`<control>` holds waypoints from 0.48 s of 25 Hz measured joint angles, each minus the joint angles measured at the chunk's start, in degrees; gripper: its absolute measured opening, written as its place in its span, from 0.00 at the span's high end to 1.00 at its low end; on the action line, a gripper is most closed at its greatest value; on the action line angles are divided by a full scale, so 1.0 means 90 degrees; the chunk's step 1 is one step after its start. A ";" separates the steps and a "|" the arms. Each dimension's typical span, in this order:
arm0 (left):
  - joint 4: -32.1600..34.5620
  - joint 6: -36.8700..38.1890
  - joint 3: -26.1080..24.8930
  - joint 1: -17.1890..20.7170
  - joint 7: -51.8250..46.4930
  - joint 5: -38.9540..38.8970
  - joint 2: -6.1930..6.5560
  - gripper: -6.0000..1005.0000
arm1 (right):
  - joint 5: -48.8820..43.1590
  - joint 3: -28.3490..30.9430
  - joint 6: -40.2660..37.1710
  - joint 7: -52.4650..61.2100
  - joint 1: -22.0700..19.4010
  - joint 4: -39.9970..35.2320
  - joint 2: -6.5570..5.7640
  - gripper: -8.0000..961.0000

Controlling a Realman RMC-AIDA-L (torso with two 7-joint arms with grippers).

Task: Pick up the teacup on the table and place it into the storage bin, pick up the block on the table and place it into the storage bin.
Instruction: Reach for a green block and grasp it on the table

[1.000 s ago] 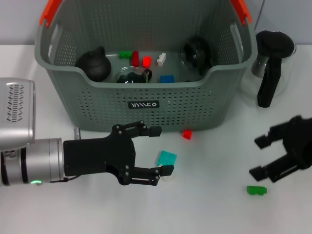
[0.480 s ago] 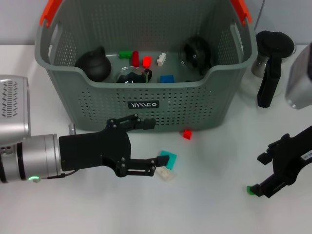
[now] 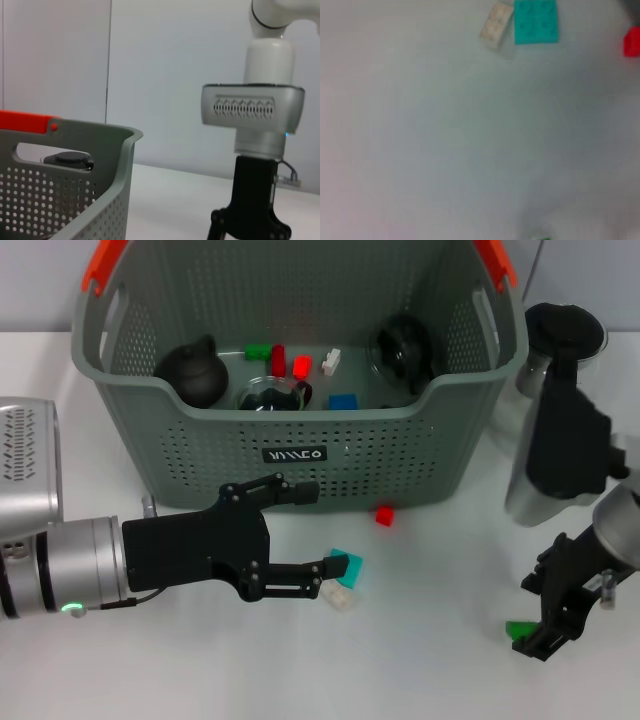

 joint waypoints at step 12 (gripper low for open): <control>-0.0082 0.0001 -0.0127 -0.0032 0.0091 -0.0003 0.0015 0.11 | -0.0299 -0.1085 0.0427 0.0644 -0.0056 0.0007 0.0008 0.20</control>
